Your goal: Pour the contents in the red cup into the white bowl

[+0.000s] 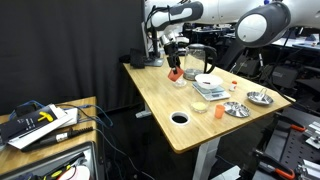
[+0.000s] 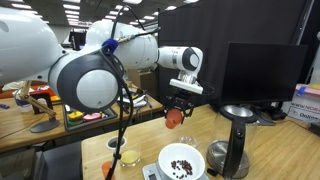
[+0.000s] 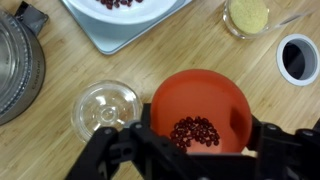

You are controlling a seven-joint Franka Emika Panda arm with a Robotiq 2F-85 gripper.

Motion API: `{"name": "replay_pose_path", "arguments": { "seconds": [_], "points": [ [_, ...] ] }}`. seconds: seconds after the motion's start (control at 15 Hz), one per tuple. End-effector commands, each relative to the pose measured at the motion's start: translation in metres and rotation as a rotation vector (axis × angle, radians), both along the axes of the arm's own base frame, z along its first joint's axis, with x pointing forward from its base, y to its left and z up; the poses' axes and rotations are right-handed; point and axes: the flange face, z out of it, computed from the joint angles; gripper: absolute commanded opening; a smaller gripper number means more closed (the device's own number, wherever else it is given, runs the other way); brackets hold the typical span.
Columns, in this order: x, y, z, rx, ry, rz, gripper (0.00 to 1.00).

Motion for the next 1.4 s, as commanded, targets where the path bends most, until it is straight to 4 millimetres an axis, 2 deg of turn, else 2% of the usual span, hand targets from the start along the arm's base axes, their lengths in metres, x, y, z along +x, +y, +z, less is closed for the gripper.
{"name": "replay_pose_path", "arguments": {
  "seconds": [0.0,0.2,0.27,0.73,0.8,1.07,1.33],
  "points": [
    [0.000,-0.013,0.007,0.078,-0.010,0.045,0.55],
    [-0.001,-0.022,0.008,0.114,-0.012,0.038,0.55],
    [-0.001,-0.018,0.001,0.058,-0.003,0.038,0.80],
    [-0.001,-0.019,0.001,0.083,-0.006,0.033,0.80],
    [-0.001,-0.019,0.001,0.083,-0.006,0.033,0.55],
    [-0.001,-0.027,0.001,0.063,-0.004,0.059,0.55],
    [0.000,-0.037,0.014,0.105,-0.025,0.087,0.55]
  ]
}}
